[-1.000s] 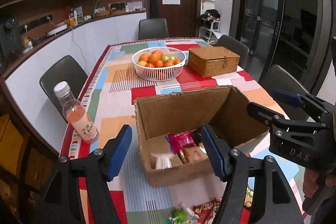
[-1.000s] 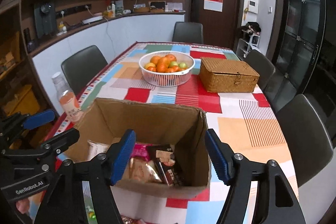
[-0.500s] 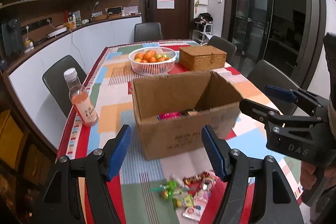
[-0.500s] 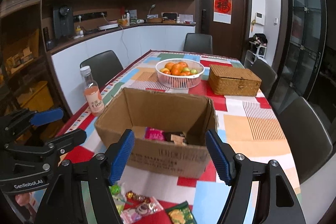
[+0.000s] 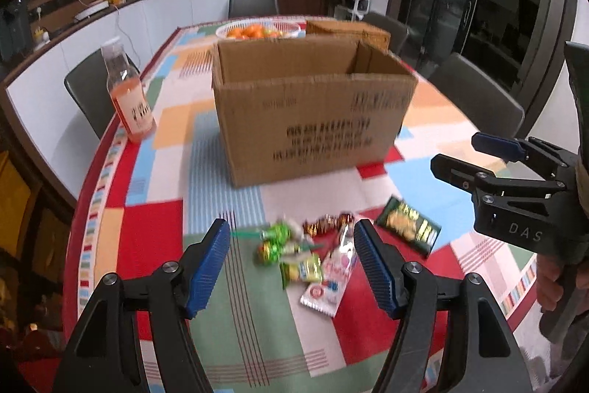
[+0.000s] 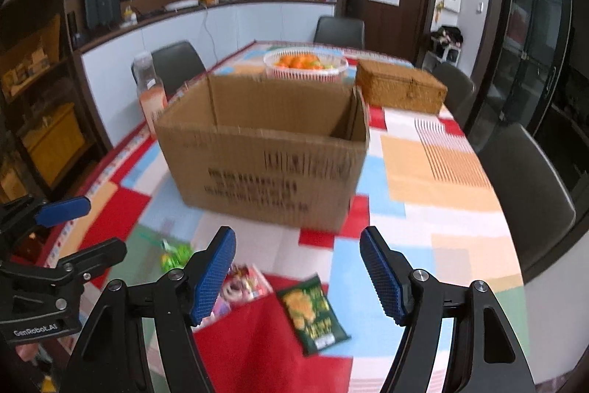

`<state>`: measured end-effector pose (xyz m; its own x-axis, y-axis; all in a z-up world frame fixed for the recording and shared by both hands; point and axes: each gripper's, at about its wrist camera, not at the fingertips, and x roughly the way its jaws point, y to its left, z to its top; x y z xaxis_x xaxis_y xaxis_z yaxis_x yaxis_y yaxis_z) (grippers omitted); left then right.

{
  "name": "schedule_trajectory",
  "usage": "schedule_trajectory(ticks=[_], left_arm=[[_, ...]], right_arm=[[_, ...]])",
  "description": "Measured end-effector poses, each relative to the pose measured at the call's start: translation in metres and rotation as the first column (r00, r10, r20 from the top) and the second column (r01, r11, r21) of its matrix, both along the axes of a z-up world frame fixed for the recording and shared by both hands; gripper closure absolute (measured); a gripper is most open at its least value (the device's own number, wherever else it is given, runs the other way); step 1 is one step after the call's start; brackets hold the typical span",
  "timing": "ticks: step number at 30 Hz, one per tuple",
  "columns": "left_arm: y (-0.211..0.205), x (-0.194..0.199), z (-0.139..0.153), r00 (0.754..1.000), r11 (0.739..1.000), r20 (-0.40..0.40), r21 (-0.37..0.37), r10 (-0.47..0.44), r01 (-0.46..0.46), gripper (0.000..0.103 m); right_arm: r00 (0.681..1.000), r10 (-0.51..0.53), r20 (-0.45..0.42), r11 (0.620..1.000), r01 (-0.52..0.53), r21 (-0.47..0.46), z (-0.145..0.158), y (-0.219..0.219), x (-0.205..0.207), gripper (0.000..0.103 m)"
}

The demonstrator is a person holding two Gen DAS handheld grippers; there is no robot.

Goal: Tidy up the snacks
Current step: 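Move both tools back toward the remaining snacks, then grasp the yellow candy packet with the left tool while the right tool grasps the green cracker pack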

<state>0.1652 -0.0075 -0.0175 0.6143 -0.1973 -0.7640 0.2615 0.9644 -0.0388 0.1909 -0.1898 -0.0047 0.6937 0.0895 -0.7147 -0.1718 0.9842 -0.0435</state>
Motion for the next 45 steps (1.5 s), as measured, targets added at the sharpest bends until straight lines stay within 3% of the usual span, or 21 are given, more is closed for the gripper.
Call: schedule_trajectory(ticks=[17, 22, 32, 45], left_arm=[[-0.009, 0.01, -0.065, 0.988, 0.999, -0.157, 0.049, -0.008, 0.016, 0.035], [-0.008, 0.019, -0.08, 0.983, 0.998, -0.186, 0.058, 0.002, 0.009, 0.043], [-0.011, 0.033, -0.102, 0.973, 1.0, -0.229, 0.024, -0.003, 0.008, 0.049], [-0.013, 0.044, -0.111, 0.969, 1.0, -0.248, 0.005, 0.005, -0.004, 0.065]], right_arm=[[0.967, -0.075, -0.243, 0.997, 0.066, -0.045, -0.073, -0.021, -0.004, 0.032], [0.958, -0.081, -0.276, 0.995, 0.061, -0.079, -0.088, -0.022, 0.005, 0.032], [0.947, -0.074, -0.312, 0.995, 0.049, -0.087, -0.108, -0.025, 0.014, 0.032], [0.937, -0.061, -0.344, 0.997, 0.042, -0.063, -0.126, -0.026, 0.031, 0.032]])
